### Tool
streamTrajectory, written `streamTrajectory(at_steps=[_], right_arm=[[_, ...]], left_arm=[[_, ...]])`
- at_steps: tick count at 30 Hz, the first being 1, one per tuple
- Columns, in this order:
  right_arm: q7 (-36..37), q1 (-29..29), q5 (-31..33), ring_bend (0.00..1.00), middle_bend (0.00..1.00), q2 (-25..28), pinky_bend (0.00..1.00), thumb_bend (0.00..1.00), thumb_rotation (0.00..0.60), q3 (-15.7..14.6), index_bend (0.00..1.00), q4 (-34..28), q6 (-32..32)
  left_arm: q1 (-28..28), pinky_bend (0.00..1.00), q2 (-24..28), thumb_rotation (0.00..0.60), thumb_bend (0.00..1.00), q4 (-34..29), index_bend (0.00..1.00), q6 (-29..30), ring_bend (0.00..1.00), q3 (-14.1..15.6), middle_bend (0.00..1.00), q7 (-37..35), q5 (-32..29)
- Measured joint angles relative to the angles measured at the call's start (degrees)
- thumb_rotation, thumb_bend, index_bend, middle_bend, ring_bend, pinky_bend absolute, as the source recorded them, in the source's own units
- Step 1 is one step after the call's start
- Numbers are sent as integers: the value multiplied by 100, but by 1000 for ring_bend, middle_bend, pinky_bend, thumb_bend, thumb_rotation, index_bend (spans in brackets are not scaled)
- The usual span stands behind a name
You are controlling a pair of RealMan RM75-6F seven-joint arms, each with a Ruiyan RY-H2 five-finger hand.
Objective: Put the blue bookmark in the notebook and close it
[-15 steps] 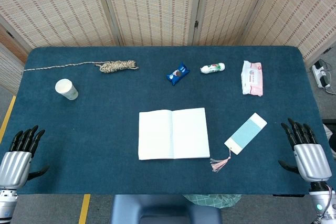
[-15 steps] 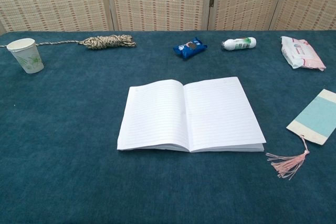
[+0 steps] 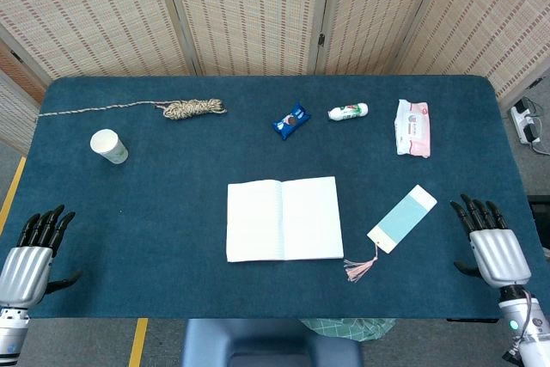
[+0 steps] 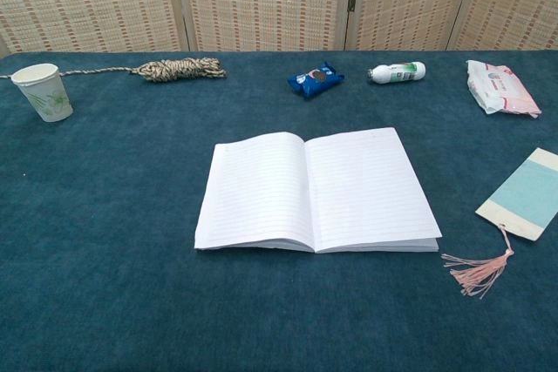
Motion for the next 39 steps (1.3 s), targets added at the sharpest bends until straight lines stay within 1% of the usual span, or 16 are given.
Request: streamTrajectory(at_steps=[2,5,7,9,12,17,21,25,30,39], right_arm=[[-23,182,84,0,0,58,0,62,600,33,169,84,-343],[-214,524,164,0,0,138,0,73,600,87,241,178,-825],[-443,738,171,0,0,147,0,80,600,121,280,255,-991],[-570,854,191,0,0,130,0,92,600,149,297,327,-1101],[-660,1091,296,0,0,62,0,93,600,193,293,490,-1469],[-922,1585,504,0,0,-267,0,96,600,214,242,918,-2158],[-989,1772,562,0,0,-552,0,96,600,170,241,1176,-2368],[-872,1877,571,0,0,-754,0,99,600,121,242,1342,-2499],[-752,1983,483,0,0,-908,0,104,600,45,246,1500,-2561],[-600,2142,431,0,0,-1148,0,114,600,-71,283,1731,-2742]], left_arm=[[-20,0,-20,600,139,5,36,-46,0,-9,0,50,-39],[-41,0,-53,600,139,13,36,-103,0,-29,0,140,-116],[-53,0,-68,600,139,20,37,-133,0,-39,0,186,-148],[-64,0,-75,600,139,30,37,-167,0,-45,0,244,-183],[-72,0,-76,600,140,31,36,-189,0,-65,0,249,-245],[-73,0,-42,600,139,-4,36,-238,0,-80,0,229,-331],[-78,0,-25,600,138,-40,35,-288,0,-95,0,284,-427],[-83,0,-26,600,137,-53,36,-288,0,-104,0,230,-426],[-87,0,-35,600,136,-41,36,-288,0,-87,0,235,-408],[-100,0,-40,600,135,-42,36,-314,0,-100,0,223,-451]])
